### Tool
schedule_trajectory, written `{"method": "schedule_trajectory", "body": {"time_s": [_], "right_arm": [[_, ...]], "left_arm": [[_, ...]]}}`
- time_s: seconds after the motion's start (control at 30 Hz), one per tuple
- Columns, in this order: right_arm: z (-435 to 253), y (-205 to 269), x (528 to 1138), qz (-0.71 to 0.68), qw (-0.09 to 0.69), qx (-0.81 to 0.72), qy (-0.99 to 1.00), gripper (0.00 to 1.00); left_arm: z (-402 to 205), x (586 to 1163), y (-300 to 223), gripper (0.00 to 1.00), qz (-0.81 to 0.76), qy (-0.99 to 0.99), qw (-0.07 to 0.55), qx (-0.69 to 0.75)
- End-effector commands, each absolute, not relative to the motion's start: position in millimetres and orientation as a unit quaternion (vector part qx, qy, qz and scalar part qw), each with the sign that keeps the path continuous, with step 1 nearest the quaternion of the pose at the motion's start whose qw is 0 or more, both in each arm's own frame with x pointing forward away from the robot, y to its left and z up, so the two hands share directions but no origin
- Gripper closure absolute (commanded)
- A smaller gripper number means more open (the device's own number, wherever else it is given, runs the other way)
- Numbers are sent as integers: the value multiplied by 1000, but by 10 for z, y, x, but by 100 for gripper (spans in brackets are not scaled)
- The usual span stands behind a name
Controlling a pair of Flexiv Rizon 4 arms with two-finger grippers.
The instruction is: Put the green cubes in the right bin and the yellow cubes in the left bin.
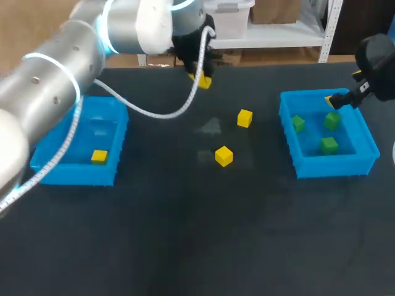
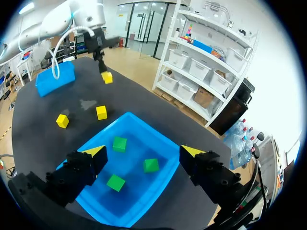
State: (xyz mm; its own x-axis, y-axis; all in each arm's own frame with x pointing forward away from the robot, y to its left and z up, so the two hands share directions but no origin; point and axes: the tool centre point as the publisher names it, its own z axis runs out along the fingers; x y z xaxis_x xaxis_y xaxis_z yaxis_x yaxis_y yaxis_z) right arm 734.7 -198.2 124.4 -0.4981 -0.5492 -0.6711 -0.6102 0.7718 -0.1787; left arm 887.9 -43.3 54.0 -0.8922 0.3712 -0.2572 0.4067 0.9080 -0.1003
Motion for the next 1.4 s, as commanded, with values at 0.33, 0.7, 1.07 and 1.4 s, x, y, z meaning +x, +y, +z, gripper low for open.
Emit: {"method": "schedule_trajectory", "body": {"time_s": [0.33,0.7,1.07,1.4], "right_arm": [[1250,-1983,7343,41,372,-335,865,0],[1250,-1983,7343,41,372,-335,865,0],[1250,-1983,7343,41,372,-335,865,0],[1250,-1983,7343,41,372,-335,865,0]], "left_arm": [[1090,7777,907,100,-82,969,194,130],[1159,6935,1619,100,-62,978,185,73],[810,6438,2086,100,-37,990,136,5],[817,6598,1971,0,-40,989,139,17]]}}
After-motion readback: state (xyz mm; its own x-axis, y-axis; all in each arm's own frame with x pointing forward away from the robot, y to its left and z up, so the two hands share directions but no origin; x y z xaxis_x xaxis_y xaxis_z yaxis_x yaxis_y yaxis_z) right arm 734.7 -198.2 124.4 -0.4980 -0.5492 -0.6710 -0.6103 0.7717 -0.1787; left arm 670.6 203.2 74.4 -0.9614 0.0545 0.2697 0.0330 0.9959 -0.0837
